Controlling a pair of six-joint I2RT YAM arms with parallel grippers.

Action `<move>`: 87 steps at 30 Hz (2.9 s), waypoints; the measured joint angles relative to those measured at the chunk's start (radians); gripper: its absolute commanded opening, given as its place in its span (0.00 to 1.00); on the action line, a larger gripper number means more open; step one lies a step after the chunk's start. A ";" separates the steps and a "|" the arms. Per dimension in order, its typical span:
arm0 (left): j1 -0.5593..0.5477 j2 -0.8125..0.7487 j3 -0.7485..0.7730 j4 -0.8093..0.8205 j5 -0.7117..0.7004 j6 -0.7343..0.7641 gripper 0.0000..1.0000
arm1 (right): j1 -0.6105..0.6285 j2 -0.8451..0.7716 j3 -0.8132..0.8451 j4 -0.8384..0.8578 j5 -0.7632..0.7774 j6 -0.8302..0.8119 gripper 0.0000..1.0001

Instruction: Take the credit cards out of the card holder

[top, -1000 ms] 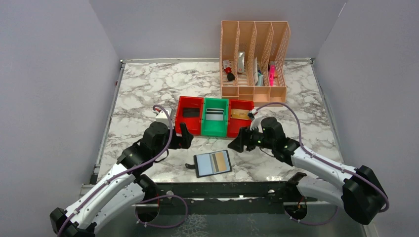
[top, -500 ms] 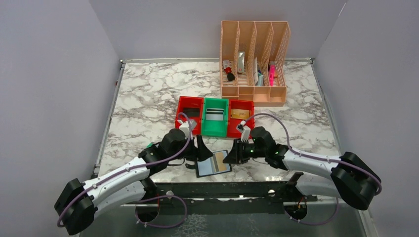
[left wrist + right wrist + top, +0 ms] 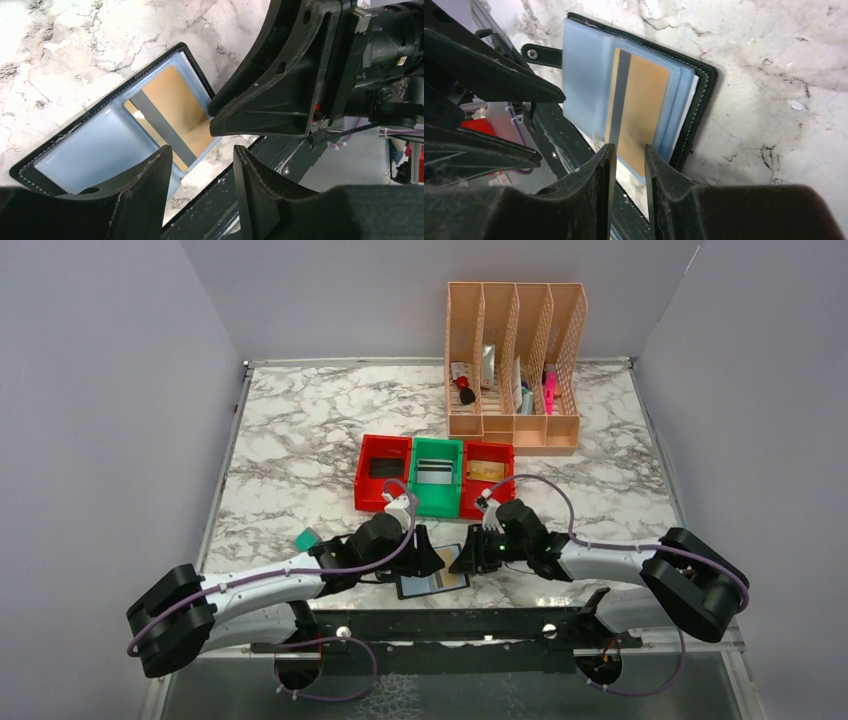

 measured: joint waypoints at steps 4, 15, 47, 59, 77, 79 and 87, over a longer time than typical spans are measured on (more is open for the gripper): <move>-0.005 0.053 -0.011 0.057 -0.017 -0.014 0.47 | 0.001 0.053 0.008 0.013 0.004 0.005 0.32; -0.022 0.095 -0.083 0.077 -0.083 -0.061 0.45 | 0.007 0.099 0.039 0.026 0.023 0.007 0.32; -0.052 0.065 -0.238 0.280 -0.194 -0.254 0.24 | 0.008 0.114 0.021 0.084 0.020 0.048 0.32; -0.066 0.212 -0.205 0.399 -0.212 -0.258 0.07 | 0.003 0.127 0.021 0.100 0.005 0.048 0.32; -0.079 0.113 -0.159 0.229 -0.220 -0.214 0.03 | 0.016 0.057 0.031 -0.016 0.108 0.047 0.32; -0.079 0.094 -0.148 0.188 -0.220 -0.200 0.03 | 0.016 0.054 0.038 -0.032 0.112 0.043 0.32; -0.081 0.047 -0.151 0.129 -0.220 -0.192 0.10 | 0.015 0.013 0.068 -0.128 0.117 -0.005 0.35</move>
